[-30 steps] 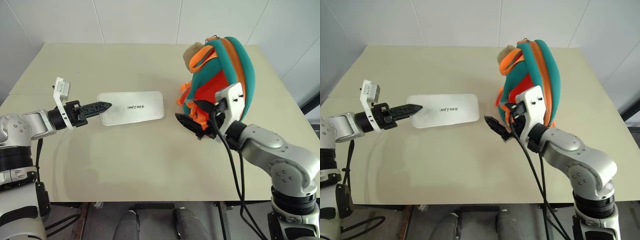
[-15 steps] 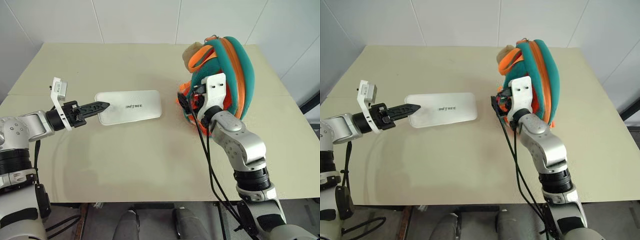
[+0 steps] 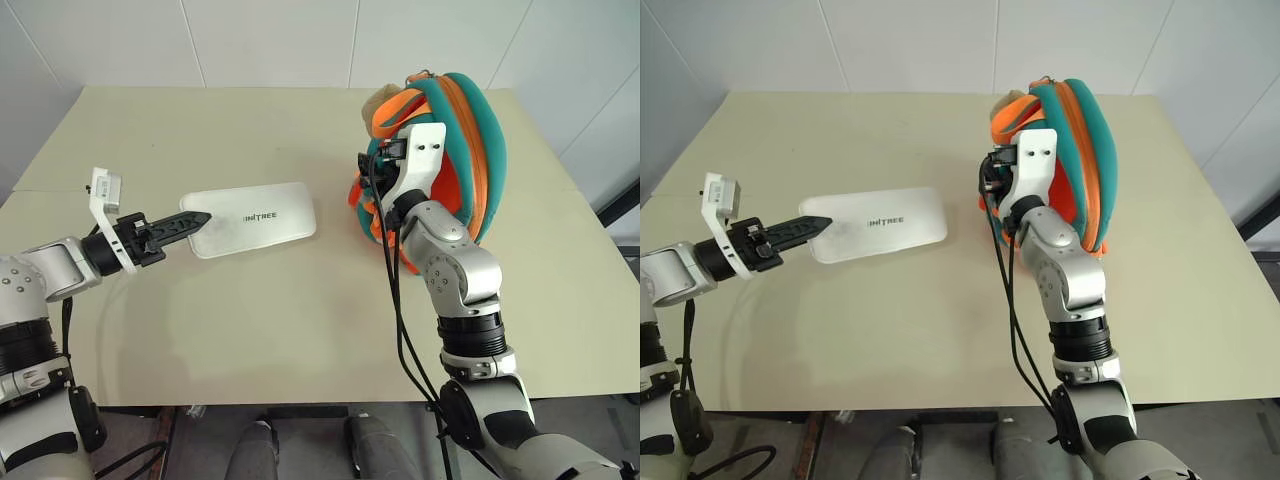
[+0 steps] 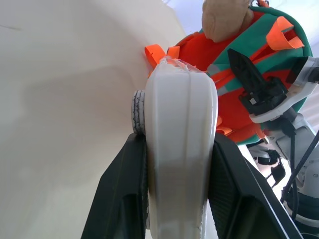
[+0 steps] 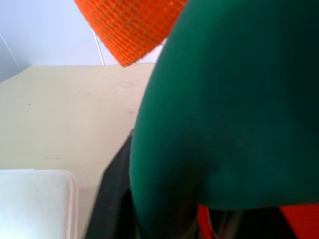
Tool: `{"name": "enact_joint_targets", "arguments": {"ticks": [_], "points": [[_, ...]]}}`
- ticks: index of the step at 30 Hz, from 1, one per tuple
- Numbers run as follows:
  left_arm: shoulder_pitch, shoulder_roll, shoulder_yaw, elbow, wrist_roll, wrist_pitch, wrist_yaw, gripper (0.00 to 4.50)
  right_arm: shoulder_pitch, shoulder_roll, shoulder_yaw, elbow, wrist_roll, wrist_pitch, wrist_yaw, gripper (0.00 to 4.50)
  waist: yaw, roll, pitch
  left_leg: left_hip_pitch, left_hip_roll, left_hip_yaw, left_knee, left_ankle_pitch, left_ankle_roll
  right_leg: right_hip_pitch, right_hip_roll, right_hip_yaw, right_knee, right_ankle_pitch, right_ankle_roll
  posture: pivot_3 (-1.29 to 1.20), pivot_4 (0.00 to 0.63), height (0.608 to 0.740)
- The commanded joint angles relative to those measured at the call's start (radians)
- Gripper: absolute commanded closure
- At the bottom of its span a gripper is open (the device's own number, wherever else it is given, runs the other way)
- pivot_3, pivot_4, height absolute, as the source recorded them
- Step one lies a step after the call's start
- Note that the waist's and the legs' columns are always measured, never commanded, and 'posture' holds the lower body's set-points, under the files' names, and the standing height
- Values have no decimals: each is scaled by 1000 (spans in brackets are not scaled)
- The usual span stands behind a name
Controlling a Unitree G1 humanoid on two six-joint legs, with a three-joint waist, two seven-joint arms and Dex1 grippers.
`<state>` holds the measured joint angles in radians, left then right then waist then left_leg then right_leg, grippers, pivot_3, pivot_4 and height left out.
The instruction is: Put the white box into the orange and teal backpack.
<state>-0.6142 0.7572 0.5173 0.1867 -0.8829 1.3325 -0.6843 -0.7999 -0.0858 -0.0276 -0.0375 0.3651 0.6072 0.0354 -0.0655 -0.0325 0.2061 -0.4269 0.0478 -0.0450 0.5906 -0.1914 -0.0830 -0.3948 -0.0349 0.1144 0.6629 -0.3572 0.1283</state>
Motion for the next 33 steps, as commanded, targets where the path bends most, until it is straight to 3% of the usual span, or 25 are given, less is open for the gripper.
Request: {"name": "enact_joint_targets", "arguments": {"ticks": [1,7,16,24,33], "points": [[-1,35,55,-34,-23,-24,2,3272,-31,24,-14,-100,108,56,83,4491,-2,0,0,0,0,0,0,0,0,0,0,0,0,0,0,0,150,740],[-15,99,45,27,9,-80,-26,3272,-57,7,-63,-200,291,207,173,4500,-17,0,0,0,0,0,-2,0,0,0,0,0,-1,0,0,0,150,740],[-121,261,-68,191,101,-194,-169,3272,-105,-273,-126,-413,720,468,482,4500,-17,0,1,0,0,0,-8,0,0,-2,0,0,-4,-1,-2,0,150,740],[-199,322,-172,262,166,-263,-298,3272,-82,-461,-126,-464,950,539,636,4500,-16,-1,1,-1,0,1,-10,0,0,-3,0,-1,-6,-2,-3,0,150,740],[-211,330,-148,230,185,-435,-433,3272,9,-614,-54,-477,849,487,805,4500,-14,-2,1,-1,0,1,-8,0,0,-3,0,-1,-5,-2,-3,0,150,740]]}}
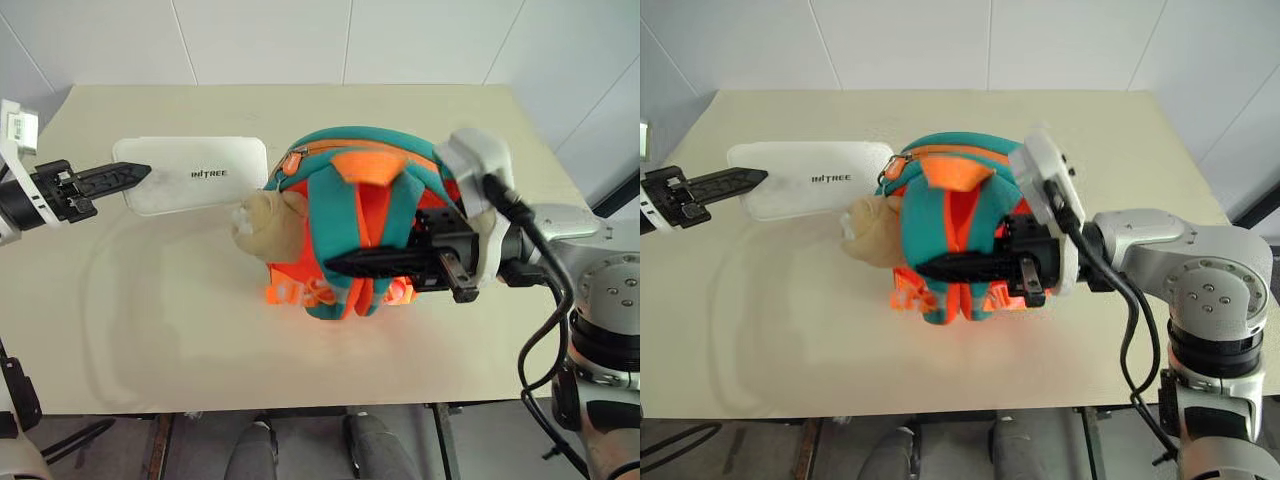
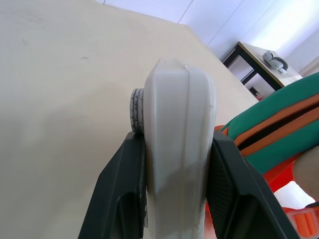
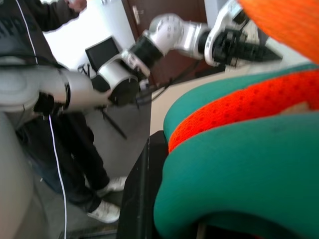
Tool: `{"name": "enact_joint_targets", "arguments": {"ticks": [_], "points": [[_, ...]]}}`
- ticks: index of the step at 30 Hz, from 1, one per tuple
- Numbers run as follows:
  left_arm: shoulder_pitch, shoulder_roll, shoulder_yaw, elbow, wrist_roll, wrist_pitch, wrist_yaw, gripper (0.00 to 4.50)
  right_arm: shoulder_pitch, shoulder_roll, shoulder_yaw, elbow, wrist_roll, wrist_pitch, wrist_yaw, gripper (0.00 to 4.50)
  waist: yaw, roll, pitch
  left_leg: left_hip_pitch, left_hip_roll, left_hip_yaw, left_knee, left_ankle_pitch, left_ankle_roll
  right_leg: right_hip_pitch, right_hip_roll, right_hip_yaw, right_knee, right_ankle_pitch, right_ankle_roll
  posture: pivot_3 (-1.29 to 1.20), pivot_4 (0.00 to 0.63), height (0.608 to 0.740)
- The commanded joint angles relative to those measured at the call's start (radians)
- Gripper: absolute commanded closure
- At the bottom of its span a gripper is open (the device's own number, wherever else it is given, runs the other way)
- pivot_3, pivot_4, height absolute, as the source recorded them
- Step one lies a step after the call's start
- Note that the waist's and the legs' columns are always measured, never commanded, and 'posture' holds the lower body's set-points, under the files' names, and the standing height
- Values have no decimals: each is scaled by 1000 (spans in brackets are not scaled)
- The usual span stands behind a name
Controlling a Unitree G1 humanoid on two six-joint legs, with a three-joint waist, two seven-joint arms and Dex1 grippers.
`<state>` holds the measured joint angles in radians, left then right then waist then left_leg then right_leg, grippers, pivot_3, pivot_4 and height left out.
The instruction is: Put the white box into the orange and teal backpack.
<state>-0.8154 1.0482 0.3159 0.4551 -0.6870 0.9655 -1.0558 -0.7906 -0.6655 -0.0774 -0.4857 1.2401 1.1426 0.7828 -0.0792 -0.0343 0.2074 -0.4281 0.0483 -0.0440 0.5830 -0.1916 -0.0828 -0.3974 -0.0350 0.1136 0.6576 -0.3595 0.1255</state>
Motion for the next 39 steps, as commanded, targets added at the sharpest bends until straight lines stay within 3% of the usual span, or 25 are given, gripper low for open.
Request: {"name": "enact_joint_targets", "arguments": {"ticks": [1,9,26,39], "points": [[-8,43,54,-40,-12,-75,-73,3272,4,-45,-1,-29,-36,-56,75,4500,0,0,0,0,0,0,0,0,0,0,0,0,0,0,0,0,150,740],[10,23,158,-99,-83,-167,-204,3272,27,-124,12,3,-126,-108,171,4500,1,0,0,0,0,0,2,0,0,0,0,0,1,0,0,0,150,740],[196,47,227,-304,-170,-178,-320,3275,50,-113,48,48,-215,-153,214,4500,3,0,0,0,0,0,7,0,1,2,0,0,3,0,0,0,150,740],[214,110,347,-324,-196,-166,-276,3279,66,-104,61,76,-250,-160,240,4500,0,0,0,0,1,0,6,-1,1,2,0,0,3,0,0,0,150,740]]}}
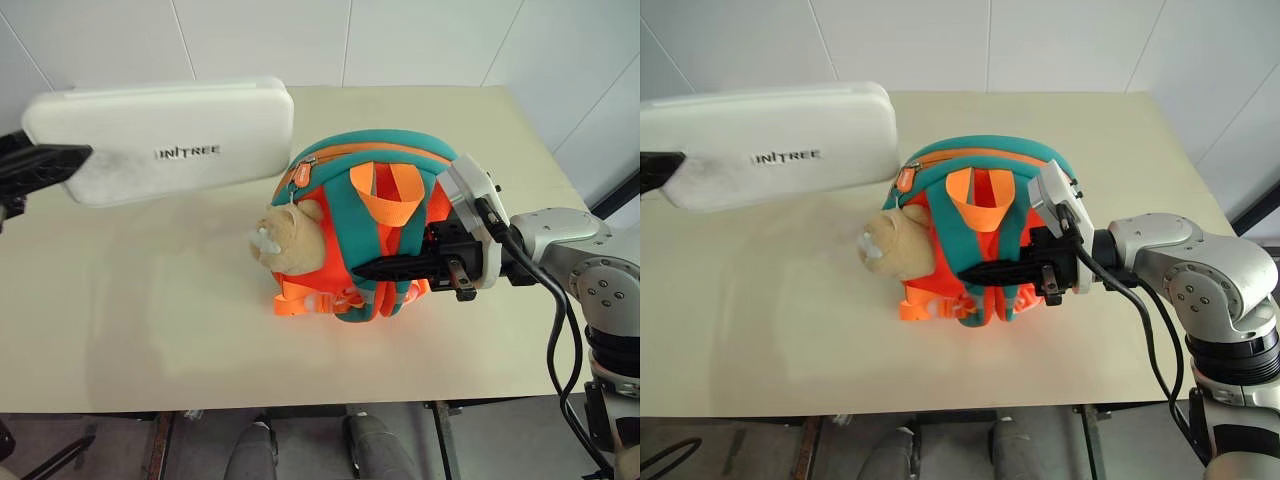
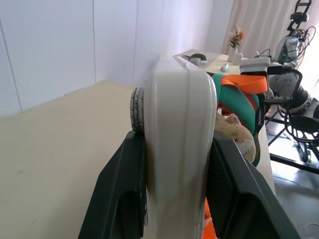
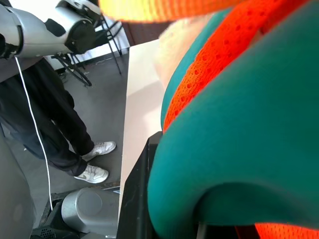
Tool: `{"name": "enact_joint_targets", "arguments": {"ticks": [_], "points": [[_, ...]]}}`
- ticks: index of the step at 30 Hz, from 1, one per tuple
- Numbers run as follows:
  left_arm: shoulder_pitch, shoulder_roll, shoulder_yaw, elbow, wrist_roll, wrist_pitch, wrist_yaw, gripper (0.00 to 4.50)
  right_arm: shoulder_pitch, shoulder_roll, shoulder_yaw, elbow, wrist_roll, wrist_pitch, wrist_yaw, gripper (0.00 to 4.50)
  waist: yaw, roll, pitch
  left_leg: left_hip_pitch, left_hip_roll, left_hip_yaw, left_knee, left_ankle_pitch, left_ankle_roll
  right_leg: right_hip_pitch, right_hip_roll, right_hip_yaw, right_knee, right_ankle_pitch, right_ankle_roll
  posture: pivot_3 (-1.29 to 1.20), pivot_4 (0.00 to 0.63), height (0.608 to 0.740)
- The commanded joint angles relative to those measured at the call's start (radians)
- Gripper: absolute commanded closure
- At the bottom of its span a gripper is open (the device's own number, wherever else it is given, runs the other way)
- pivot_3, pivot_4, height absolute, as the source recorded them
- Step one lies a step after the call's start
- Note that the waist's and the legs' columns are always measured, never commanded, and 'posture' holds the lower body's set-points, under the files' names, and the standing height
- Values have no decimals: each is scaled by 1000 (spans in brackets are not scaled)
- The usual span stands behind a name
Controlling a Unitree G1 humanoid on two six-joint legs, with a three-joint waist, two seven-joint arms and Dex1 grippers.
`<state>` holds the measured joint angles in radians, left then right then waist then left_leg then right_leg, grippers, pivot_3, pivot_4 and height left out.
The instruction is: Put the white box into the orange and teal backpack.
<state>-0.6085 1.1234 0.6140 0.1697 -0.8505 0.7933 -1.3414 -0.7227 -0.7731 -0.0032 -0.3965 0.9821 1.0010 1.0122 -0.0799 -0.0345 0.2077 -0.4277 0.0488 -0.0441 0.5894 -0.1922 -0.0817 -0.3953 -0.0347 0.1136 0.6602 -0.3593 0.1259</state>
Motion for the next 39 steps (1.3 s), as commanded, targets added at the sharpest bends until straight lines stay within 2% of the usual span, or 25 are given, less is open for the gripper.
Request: {"name": "enact_joint_targets", "arguments": {"ticks": [1,5,9,17,25,32,39], "points": [[19,42,66,-59,-44,24,16,3282,-2,4,-16,-12,13,-16,14,4500,1,0,0,0,0,0,0,0,0,0,0,0,0,0,0,0,150,740],[111,50,149,-167,-93,106,38,3282,-12,12,-9,4,4,-16,16,4500,-2,0,0,0,0,0,0,0,0,0,0,0,0,0,0,0,150,740],[183,42,164,-198,-87,108,42,3282,-23,18,-1,19,-15,-24,22,4500,0,0,0,1,0,0,0,0,0,0,0,0,1,0,0,0,150,740],[225,86,76,-166,-27,37,-18,3283,-31,24,5,37,-48,-40,24,4500,0,0,0,1,0,0,1,0,0,1,0,0,0,0,0,0,150,740],[-23,141,-195,-32,57,-102,-128,3283,-25,35,11,41,-70,-53,22,4500,6,-1,0,1,0,1,0,0,0,1,1,0,-1,0,0,0,150,740],[-293,54,-473,-21,182,-154,-167,3283,-22,45,16,42,-92,-69,22,4500,22,0,0,0,0,1,1,0,0,1,2,1,0,0,0,0,150,740],[-419,-48,-615,-39,299,-137,-94,3283,-20,60,9,35,-95,-68,7,4500,22,0,1,0,2,0,2,0,0,1,4,1,1,0,0,0,150,740]]}}
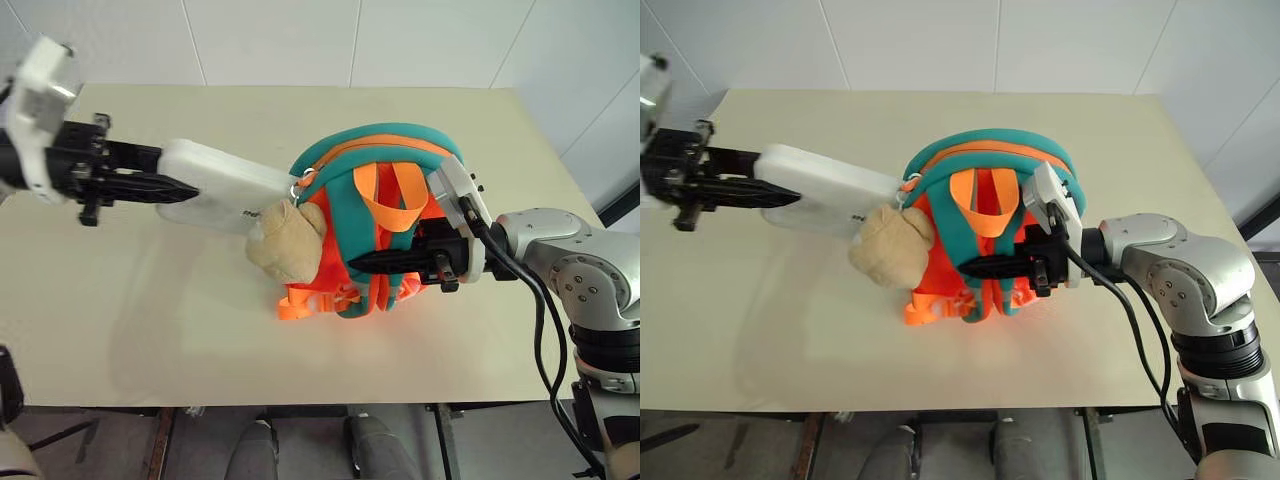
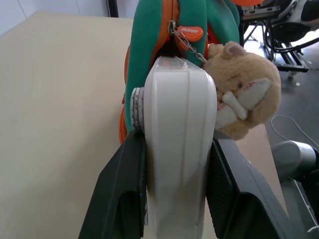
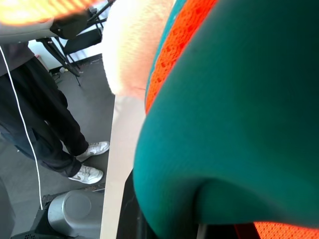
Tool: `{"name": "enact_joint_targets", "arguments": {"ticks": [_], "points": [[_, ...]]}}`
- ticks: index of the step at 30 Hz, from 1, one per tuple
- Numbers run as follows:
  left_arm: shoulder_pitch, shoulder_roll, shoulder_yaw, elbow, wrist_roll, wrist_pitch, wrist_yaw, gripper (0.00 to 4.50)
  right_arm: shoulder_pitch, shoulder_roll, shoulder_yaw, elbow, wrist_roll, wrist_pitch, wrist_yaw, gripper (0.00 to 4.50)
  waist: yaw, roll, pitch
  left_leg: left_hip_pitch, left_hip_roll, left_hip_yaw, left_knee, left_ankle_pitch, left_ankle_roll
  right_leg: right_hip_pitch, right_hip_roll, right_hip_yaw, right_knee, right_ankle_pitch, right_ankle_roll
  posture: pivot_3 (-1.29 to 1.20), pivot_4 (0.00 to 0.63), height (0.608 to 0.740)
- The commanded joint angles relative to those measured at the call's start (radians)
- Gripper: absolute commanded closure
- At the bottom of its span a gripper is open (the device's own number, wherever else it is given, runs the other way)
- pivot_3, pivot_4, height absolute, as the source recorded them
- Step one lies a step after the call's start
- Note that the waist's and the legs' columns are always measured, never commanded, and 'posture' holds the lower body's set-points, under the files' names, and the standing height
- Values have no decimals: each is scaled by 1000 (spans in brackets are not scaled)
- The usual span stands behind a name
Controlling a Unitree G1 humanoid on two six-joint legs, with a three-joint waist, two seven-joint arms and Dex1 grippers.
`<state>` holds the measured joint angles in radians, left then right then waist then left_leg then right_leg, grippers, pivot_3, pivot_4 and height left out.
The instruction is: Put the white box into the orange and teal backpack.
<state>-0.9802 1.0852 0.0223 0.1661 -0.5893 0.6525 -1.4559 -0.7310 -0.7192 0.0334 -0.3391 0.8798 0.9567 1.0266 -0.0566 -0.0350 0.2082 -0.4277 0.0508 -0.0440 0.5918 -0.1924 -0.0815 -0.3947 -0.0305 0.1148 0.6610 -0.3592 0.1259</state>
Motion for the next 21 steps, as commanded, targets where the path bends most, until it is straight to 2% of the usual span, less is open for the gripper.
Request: {"name": "enact_joint_targets", "arguments": {"ticks": [1,4,12,14,16,18,21], "points": [[-61,-32,-43,-38,57,9,42,3283,-10,8,-27,-25,6,-24,-10,4500,-2,0,0,0,0,0,0,0,0,0,0,0,0,0,0,0,150,740],[-91,-106,-100,-48,112,40,123,3283,-9,16,-26,-28,6,-24,-18,4500,2,0,0,0,0,0,1,0,0,0,0,0,1,0,0,0,150,740],[-111,-443,-172,-3,237,97,457,3283,-5,41,-23,-33,6,-30,-44,4500,8,0,0,-1,0,-2,7,0,0,3,1,1,2,2,3,0,150,740],[-107,-485,-179,0,251,100,482,3284,-6,43,-21,-35,7,-32,-50,4500,9,0,0,-1,0,-2,8,0,0,3,1,1,3,2,3,0,150,740],[-95,-478,-189,-45,229,145,444,3284,-4,47,-24,-42,9,-32,-60,4500,3,0,0,-1,0,-2,9,0,0,3,1,2,3,2,3,0,150,740],[-81,-436,-197,-96,205,192,390,2542,-2,49,-31,-49,15,-29,-71,4500,-2,0,0,0,0,-2,8,0,0,2,2,2,4,2,3,0,150,740],[-65,-368,-160,-130,181,218,352,1661,4,48,-37,-59,22,-24,-83,4500,-3,1,0,0,0,-2,6,0,0,2,2,2,4,2,3,0,150,740]]}}
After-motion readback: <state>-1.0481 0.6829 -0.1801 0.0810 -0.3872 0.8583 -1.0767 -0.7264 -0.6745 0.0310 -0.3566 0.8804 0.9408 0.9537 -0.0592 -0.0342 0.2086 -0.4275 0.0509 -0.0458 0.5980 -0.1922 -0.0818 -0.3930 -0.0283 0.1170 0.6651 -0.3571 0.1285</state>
